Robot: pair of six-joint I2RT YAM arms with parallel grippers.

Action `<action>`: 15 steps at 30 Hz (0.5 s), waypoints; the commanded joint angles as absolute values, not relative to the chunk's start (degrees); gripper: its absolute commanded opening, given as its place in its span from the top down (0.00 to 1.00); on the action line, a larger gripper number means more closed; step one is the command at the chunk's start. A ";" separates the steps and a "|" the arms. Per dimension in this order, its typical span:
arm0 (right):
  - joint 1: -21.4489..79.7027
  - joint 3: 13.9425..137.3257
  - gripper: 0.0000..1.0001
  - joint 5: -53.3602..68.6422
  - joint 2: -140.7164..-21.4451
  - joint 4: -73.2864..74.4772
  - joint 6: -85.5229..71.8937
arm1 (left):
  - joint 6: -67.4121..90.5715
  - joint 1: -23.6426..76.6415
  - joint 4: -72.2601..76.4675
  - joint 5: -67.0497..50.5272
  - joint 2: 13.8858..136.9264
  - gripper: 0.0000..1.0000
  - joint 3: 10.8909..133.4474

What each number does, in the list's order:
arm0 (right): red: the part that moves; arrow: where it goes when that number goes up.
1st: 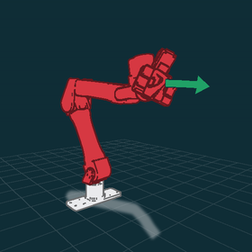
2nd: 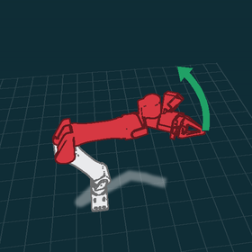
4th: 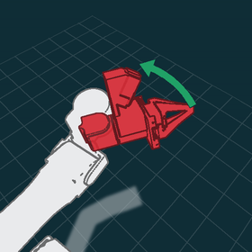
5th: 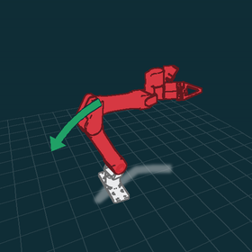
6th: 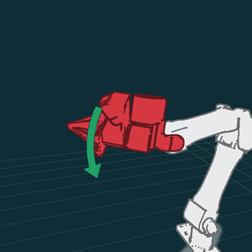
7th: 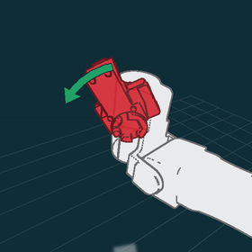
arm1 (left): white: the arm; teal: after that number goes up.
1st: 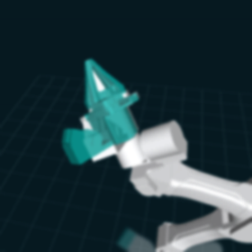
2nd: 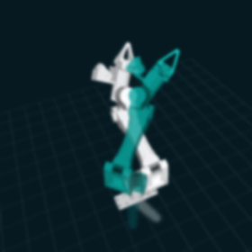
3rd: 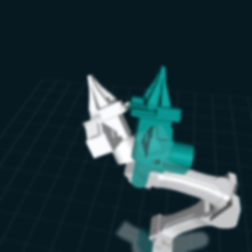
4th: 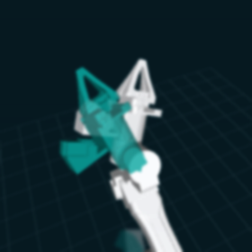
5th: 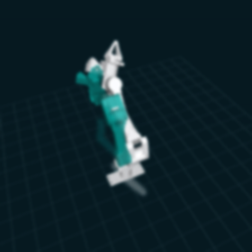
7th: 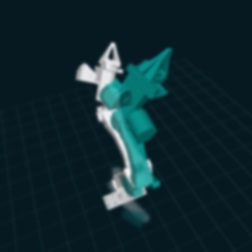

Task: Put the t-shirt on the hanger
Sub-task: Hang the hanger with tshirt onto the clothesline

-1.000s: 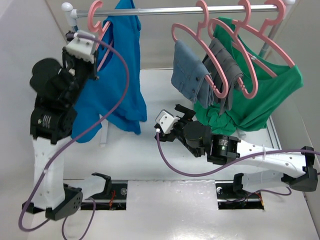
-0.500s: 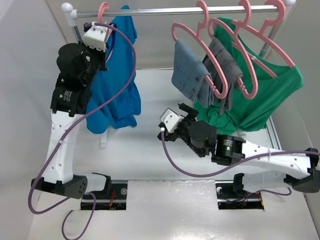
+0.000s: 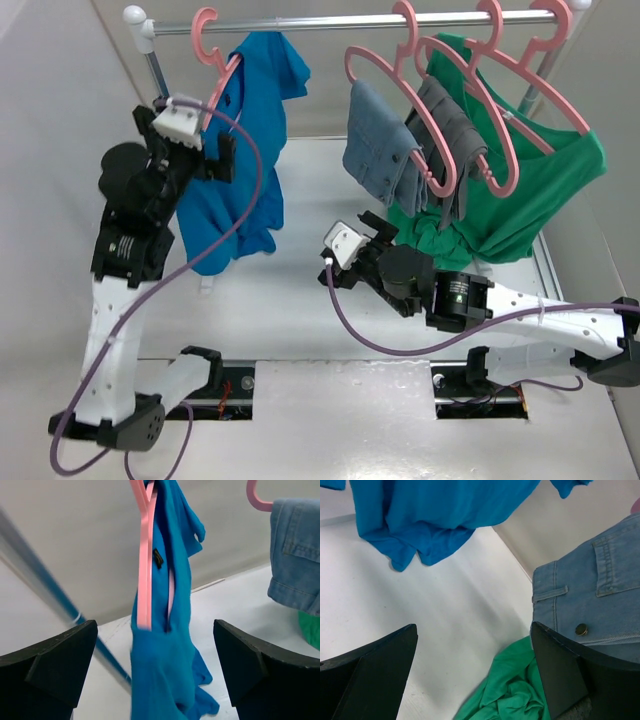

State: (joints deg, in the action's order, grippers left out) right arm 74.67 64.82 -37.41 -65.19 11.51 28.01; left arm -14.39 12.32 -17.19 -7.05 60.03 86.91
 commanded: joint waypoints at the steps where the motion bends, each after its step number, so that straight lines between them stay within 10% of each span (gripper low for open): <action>1: 74.97 66.53 0.00 -37.44 -64.78 12.83 24.01 | -14.85 12.13 -10.73 -6.16 50.73 0.00 83.60; 15: 74.97 57.93 0.00 -36.47 -64.25 12.30 6.54 | -48.51 12.13 -32.93 -34.19 7.37 0.00 48.60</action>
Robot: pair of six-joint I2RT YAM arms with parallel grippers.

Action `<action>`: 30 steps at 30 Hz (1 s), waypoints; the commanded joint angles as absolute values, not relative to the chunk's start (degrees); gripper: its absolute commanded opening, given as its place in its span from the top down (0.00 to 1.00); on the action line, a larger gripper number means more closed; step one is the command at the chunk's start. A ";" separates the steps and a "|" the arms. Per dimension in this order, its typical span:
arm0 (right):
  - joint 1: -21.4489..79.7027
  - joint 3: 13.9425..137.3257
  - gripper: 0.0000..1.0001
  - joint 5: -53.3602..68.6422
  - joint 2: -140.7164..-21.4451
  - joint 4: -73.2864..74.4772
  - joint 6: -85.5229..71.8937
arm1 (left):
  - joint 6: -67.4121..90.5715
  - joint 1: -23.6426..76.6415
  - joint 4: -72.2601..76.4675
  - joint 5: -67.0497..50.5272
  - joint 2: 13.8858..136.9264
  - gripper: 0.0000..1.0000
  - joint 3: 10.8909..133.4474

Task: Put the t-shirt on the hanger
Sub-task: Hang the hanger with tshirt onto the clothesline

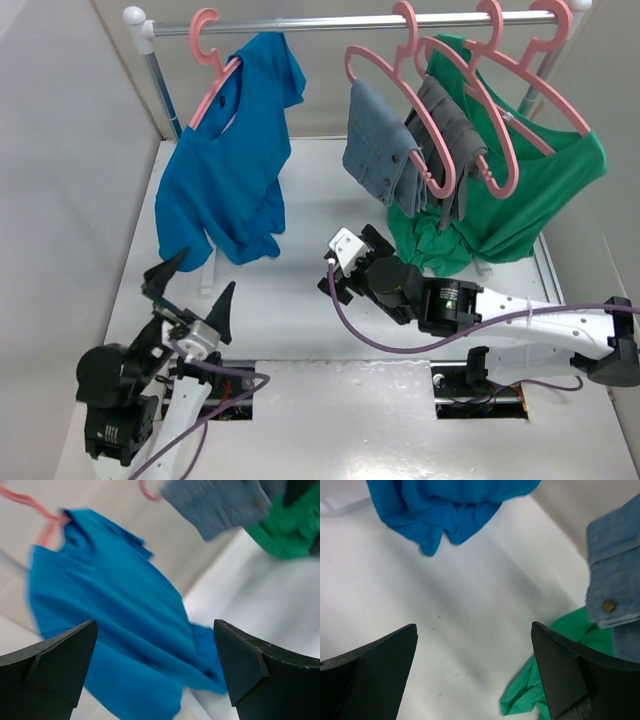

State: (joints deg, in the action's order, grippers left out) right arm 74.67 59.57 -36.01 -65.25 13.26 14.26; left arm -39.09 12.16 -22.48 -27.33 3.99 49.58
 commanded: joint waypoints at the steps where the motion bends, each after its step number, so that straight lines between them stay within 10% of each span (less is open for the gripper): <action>1: 74.19 57.14 0.00 -37.08 -64.25 13.61 4.24 | -49.04 12.13 -35.74 -33.41 8.69 0.00 48.60; 14: 64.51 32.61 0.00 -37.27 -51.51 21.26 -27.57 | -44.47 12.13 -33.40 -20.84 5.54 0.00 29.80; 30: 64.51 41.74 0.00 -47.20 -56.15 31.99 -35.42 | -40.69 10.11 -29.27 -16.00 5.54 0.00 25.58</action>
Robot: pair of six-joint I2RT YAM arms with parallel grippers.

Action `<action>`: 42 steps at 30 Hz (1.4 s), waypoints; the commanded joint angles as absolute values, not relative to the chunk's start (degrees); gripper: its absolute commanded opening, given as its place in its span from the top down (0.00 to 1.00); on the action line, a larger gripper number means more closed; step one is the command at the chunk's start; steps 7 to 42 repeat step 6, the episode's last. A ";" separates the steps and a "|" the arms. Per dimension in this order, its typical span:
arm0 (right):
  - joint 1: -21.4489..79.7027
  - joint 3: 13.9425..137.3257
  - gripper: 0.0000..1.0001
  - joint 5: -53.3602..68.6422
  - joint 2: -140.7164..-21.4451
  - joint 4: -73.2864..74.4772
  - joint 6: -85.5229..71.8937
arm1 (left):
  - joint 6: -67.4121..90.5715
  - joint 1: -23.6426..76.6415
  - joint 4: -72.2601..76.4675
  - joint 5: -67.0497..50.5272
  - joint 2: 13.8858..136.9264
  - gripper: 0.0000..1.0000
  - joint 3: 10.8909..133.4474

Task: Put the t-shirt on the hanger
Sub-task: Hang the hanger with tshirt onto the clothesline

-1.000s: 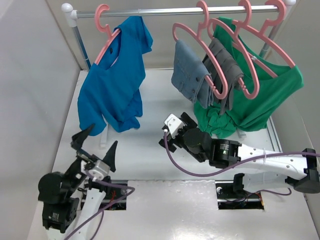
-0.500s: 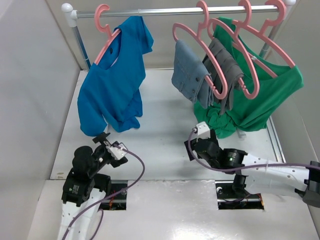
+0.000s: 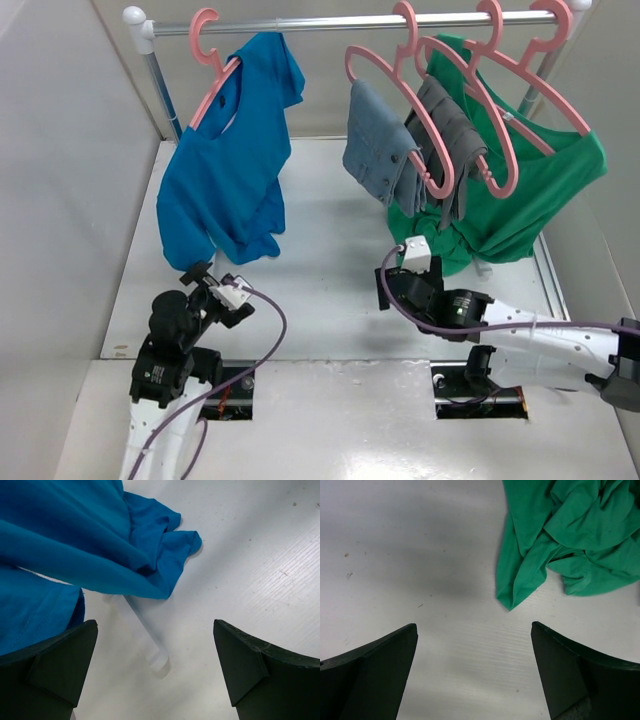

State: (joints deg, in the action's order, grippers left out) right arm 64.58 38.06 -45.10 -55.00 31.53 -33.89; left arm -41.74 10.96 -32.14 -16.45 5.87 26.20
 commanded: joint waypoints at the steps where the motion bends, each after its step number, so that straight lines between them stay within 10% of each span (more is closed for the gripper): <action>1: 64.51 41.75 0.00 -47.20 -57.64 31.99 -35.42 | -40.69 9.41 -29.27 -16.00 5.54 0.00 25.58; 42: 64.51 44.82 0.00 -47.20 -61.78 31.46 -34.80 | -40.69 9.40 -29.27 -16.00 5.54 0.00 25.58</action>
